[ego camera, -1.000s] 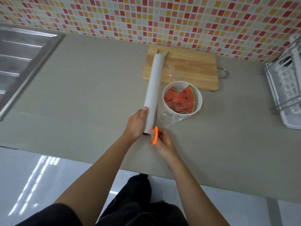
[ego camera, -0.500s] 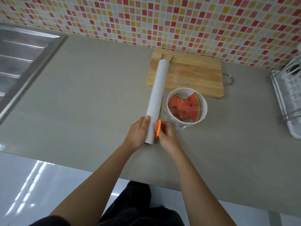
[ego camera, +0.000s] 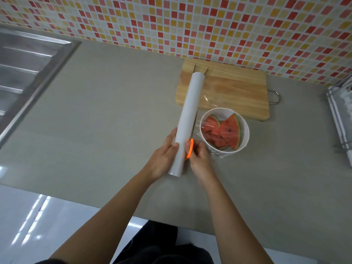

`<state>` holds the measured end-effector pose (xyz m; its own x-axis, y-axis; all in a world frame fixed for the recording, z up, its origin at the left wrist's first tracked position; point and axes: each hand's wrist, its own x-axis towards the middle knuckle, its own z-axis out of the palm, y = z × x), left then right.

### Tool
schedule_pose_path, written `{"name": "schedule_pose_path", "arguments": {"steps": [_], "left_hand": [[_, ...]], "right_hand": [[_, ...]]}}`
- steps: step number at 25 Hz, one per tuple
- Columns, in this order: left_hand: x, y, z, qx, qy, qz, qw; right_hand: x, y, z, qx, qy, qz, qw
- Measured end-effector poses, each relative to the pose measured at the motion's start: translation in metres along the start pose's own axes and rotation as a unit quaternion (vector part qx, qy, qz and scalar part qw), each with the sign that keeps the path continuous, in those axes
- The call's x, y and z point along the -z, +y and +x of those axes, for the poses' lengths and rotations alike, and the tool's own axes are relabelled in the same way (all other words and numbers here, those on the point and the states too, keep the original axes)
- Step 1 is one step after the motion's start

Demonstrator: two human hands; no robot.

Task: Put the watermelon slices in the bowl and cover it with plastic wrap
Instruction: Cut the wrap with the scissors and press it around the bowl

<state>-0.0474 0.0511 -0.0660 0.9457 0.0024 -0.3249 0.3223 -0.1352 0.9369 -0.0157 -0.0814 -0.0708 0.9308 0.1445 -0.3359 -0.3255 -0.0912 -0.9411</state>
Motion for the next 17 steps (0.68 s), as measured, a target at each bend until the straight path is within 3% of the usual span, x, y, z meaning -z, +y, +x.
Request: {"name": "schedule_pose_path", "arguments": {"steps": [6, 9, 13, 17], "left_hand": [[0.010, 0.022, 0.040, 0.035, 0.064, -0.089, 0.993], [0.016, 0.036, 0.062, 0.059, 0.084, -0.050, 0.993], [0.022, 0.044, 0.076, 0.077, 0.033, 0.029, 0.996], [0.028, 0.048, 0.078, 0.087, 0.019, 0.026, 0.996]], "right_hand": [[-0.002, -0.004, 0.000, -0.001, 0.012, -0.004, 1.000], [-0.003, -0.004, 0.000, 0.001, 0.013, 0.002, 1.000], [-0.006, 0.001, -0.002, -0.004, 0.002, 0.021, 1.000], [-0.012, -0.001, 0.001, -0.019, 0.006, 0.051, 0.998]]}}
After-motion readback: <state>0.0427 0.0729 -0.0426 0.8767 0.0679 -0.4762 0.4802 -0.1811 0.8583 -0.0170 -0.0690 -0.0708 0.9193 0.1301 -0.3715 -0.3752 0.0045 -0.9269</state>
